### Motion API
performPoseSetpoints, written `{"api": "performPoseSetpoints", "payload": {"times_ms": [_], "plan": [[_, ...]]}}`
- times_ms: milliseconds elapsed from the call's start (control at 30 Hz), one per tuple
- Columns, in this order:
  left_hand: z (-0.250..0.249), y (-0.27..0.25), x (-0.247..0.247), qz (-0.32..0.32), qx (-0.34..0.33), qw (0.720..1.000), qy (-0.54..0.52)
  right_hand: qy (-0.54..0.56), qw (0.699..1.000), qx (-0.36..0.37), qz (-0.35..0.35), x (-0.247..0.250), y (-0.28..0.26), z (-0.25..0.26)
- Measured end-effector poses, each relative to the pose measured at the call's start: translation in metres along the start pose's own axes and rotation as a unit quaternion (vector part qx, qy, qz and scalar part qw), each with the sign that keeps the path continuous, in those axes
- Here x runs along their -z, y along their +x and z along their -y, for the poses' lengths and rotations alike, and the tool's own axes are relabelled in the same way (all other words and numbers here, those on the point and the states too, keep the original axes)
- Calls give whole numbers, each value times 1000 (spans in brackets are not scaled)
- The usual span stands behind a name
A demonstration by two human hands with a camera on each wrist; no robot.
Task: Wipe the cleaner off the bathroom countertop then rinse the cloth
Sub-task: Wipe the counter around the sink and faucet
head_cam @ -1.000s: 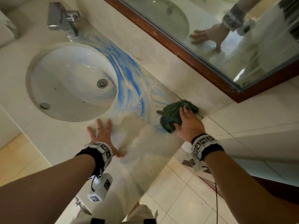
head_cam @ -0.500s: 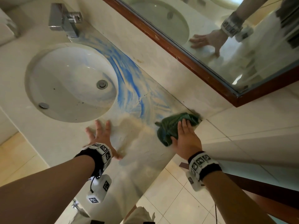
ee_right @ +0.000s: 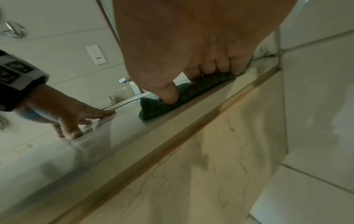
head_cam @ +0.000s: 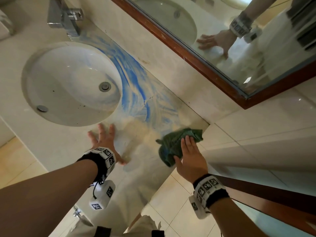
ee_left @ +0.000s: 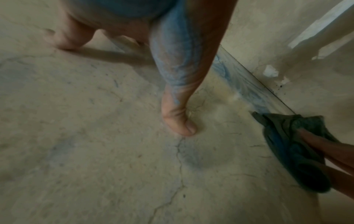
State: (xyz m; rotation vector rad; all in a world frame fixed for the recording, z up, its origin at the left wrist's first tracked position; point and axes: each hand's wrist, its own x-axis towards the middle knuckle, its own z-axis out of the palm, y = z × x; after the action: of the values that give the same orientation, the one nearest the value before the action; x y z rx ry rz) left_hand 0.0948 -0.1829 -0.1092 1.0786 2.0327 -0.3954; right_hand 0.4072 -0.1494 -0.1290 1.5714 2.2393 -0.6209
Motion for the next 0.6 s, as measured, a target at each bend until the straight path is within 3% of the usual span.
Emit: {"api": "performPoseSetpoints", "payload": {"times_ms": [200, 300, 467, 600], "plan": [[0, 1, -1, 0, 3, 1000, 3, -42, 999, -9, -31, 26, 54, 26], [0, -1, 0, -1, 3, 1000, 7, -28, 999, -31, -15, 42, 74, 44], [0, -1, 3, 2, -3, 1000, 20, -14, 999, -6, -33, 3, 10, 54], [1, -2, 3, 2, -7, 1000, 10, 5, 1000, 20, 18, -28, -33, 68]]}}
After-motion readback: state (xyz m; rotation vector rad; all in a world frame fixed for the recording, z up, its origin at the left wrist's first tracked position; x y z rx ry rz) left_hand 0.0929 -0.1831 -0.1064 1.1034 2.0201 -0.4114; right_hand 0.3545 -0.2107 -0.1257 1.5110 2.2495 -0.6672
